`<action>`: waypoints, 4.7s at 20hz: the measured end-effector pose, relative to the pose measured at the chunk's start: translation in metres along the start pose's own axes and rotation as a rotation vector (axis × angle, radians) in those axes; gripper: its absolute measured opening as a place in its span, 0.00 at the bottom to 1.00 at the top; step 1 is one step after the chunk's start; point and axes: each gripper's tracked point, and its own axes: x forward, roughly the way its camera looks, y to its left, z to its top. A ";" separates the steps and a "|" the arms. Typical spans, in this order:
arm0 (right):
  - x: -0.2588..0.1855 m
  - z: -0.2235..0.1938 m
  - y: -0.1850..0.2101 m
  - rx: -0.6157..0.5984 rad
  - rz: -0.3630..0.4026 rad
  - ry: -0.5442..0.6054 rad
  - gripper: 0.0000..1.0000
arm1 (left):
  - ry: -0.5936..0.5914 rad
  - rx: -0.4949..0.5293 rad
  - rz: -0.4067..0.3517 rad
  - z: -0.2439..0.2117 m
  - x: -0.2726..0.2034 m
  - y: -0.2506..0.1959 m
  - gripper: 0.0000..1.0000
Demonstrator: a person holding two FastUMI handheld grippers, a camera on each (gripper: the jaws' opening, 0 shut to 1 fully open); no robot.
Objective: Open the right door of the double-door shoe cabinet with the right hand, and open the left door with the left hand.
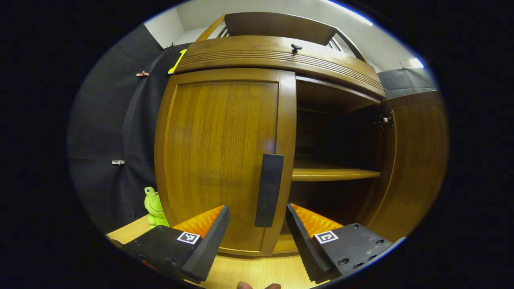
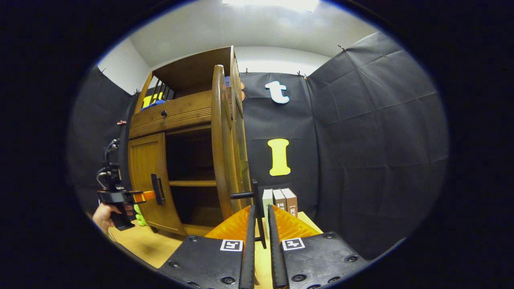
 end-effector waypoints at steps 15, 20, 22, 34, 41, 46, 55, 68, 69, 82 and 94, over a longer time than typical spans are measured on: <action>-0.031 0.020 -0.053 -0.116 -0.151 -0.067 0.95 | -0.016 0.084 0.001 0.010 0.044 -0.013 0.74; -0.031 0.009 -0.068 -0.056 -0.160 -0.025 0.99 | 0.000 0.076 0.008 0.008 0.055 -0.013 0.55; -0.037 0.006 -0.070 -0.090 -0.171 -0.015 0.98 | 0.008 0.066 0.010 0.007 0.059 -0.016 0.43; -0.047 -0.007 -0.024 -0.132 -0.109 0.018 0.98 | 0.000 0.121 -0.027 0.006 0.014 -0.007 0.31; -0.054 -0.010 0.015 -0.166 -0.062 0.017 0.98 | -0.011 0.115 -0.071 0.007 -0.053 0.022 0.26; -0.051 -0.021 0.053 -0.155 -0.005 0.035 0.98 | -0.008 0.091 -0.077 0.007 -0.101 0.062 0.27; -0.042 -0.040 0.108 -0.134 0.075 0.062 0.96 | -0.003 0.073 -0.031 0.009 -0.150 0.134 0.19; -0.033 -0.060 0.142 -0.137 0.124 0.095 0.98 | 0.001 0.028 0.075 0.017 -0.175 0.223 0.08; -0.032 -0.061 0.142 -0.132 0.123 0.098 0.96 | 0.003 0.012 0.064 0.018 -0.177 0.225 0.14; -0.033 -0.048 0.147 -0.129 0.115 0.077 0.98 | -0.008 0.008 0.074 0.025 -0.213 0.231 0.14; -0.046 -0.039 0.158 -0.123 0.130 0.059 0.96 | -0.081 0.130 0.047 0.034 -0.269 0.159 0.97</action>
